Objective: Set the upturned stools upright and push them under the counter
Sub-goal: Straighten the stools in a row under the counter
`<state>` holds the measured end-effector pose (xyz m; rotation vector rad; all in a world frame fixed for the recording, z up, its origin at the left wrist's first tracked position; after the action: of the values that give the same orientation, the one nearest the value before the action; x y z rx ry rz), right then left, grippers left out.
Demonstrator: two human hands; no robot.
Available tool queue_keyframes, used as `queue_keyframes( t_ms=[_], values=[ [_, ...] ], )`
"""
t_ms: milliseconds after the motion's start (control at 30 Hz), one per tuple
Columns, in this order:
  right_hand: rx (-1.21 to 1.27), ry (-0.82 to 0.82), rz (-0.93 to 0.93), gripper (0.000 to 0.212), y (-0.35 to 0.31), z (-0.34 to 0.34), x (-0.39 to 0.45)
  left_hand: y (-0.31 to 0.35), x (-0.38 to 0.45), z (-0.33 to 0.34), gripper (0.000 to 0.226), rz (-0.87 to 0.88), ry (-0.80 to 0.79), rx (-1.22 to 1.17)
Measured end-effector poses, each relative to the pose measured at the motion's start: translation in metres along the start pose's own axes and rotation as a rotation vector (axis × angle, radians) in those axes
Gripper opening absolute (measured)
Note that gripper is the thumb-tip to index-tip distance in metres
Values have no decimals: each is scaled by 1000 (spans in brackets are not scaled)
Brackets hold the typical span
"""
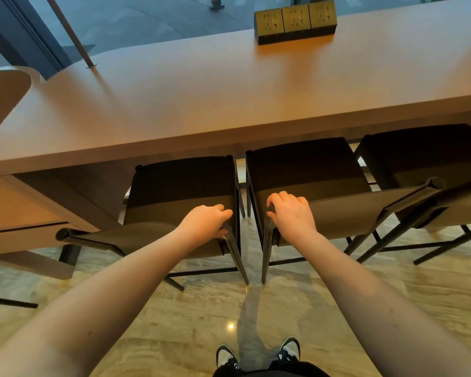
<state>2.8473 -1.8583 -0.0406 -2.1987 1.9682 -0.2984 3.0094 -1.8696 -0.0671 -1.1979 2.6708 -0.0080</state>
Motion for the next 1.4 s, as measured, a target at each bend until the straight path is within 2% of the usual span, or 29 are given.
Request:
queue_keyframes(
  t_ms=[1000,1400],
  values=[
    [-44,87,10,25,2,2,-2,-4,-3,4,43,-109,11,-40],
    [-21,18,-5,32,4,4,-3,1,-2,-8,40,-154,2,-14]
  ],
)
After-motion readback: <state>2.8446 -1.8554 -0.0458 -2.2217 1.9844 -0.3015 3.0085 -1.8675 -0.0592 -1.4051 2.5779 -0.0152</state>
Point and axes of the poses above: each hand's wrist, its own x-axis towards the middle knuckle, its own z-axis out of the palm, y = z × x, the point moved 10 cm from there along x, towards the middle knuckle, and after that the axes turned 3 degrees about z, right-handed, at the moved point
